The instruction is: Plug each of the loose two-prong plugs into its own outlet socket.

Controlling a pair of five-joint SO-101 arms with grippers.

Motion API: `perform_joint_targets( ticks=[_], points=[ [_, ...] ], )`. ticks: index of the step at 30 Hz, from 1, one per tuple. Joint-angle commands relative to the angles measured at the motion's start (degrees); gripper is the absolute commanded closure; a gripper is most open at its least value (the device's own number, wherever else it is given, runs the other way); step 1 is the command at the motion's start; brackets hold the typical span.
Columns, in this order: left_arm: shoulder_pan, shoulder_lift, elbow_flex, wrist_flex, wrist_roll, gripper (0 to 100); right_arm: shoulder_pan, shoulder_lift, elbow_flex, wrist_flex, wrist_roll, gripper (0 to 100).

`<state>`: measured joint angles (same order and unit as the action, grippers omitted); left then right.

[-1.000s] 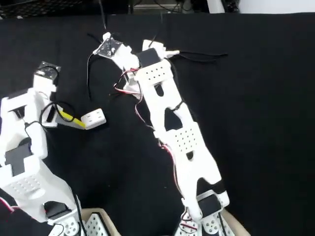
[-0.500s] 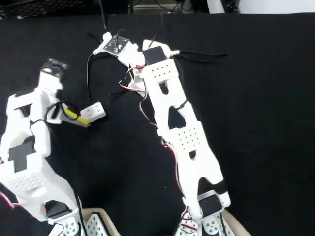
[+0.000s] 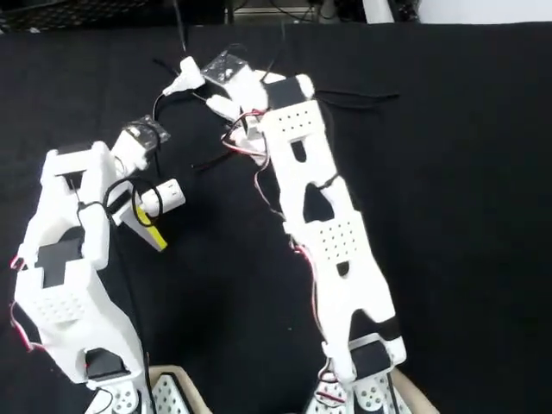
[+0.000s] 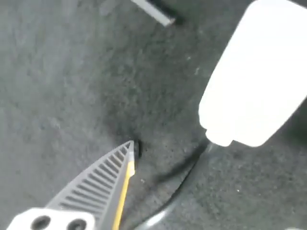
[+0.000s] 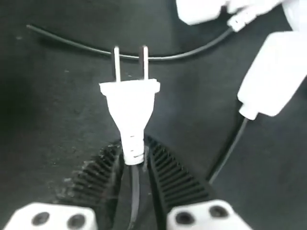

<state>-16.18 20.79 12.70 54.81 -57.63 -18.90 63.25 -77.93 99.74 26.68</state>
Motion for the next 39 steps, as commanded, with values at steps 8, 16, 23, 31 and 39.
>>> perform_joint_targets(
  ticks=[8,16,23,31,39],
  points=[
    [7.7,4.0,-4.2,-1.6,-13.9,90,1.7,-1.4,-2.7,1.4,-0.5,98.7],
    [11.8,4.0,-3.6,-2.9,-16.5,95,1.8,-1.4,-2.7,1.4,-0.5,98.7],
    [11.2,3.3,-4.0,-0.4,-16.4,95,1.8,-1.4,-2.7,1.3,-0.5,98.7],
    [12.6,3.3,-14.9,33.3,-16.7,97,0.0,-1.0,-2.6,1.1,-0.4,98.7],
    [15.7,3.3,-25.3,45.5,-15.3,97,-0.2,-1.3,-2.2,1.4,0.8,98.7]
  ],
)
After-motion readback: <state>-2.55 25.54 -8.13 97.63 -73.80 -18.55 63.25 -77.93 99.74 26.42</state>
